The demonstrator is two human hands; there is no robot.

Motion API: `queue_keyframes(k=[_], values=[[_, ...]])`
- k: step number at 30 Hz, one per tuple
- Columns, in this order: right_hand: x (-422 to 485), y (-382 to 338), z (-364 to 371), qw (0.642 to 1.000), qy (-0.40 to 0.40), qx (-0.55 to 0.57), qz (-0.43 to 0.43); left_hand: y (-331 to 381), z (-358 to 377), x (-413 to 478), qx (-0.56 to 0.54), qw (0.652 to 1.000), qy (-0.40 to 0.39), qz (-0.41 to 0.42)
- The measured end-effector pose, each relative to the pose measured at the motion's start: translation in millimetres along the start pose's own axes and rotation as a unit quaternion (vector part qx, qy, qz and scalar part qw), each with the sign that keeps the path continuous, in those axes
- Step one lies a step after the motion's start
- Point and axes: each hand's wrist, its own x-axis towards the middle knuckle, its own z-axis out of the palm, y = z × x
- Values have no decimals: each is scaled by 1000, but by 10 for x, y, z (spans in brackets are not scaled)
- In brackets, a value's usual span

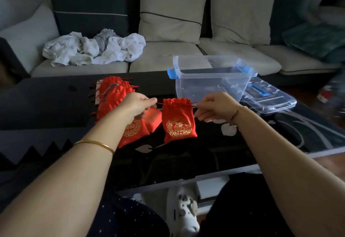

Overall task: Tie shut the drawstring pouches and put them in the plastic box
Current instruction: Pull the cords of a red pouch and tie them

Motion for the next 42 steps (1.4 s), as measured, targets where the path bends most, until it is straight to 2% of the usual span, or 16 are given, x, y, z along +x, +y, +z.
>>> queue_keyframes(k=[6,8,10,13,15,18,21,22,24,27,29,31,33,39,42], values=[[14,101,104,993,86,62,56,-124,-14,22,-29,999,16,-23],[63,143,170,978,64,177,86,-145,-2,30,-33,999,22,-37],[103,106,212,946,14,299,122,-159,15,40,-90,992,19,-89],[153,61,284,905,-19,392,162,-136,39,37,-259,945,-12,-201],[219,87,303,879,12,441,182,-118,36,64,-357,902,-6,-242],[320,163,241,828,101,518,187,-128,-2,97,-446,861,29,-243],[406,211,216,794,153,558,184,-128,-12,113,-467,855,72,-215],[424,203,223,797,168,554,172,-97,0,109,-469,857,83,-196],[439,158,228,847,207,474,121,-15,33,105,-453,877,92,-130],[358,-22,236,935,220,280,-12,126,93,59,-375,926,36,-12],[259,-180,250,961,216,137,-109,196,118,11,-322,946,2,43],[180,-316,277,957,220,29,-189,240,150,-36,-267,960,-13,83],[122,-414,313,946,218,-11,-241,272,188,-89,-203,972,-27,118],[7,-576,429,935,146,-30,-323,350,298,-171,-90,978,-47,183],[30,-561,442,942,154,33,-297,361,324,-179,-77,978,-48,187]])
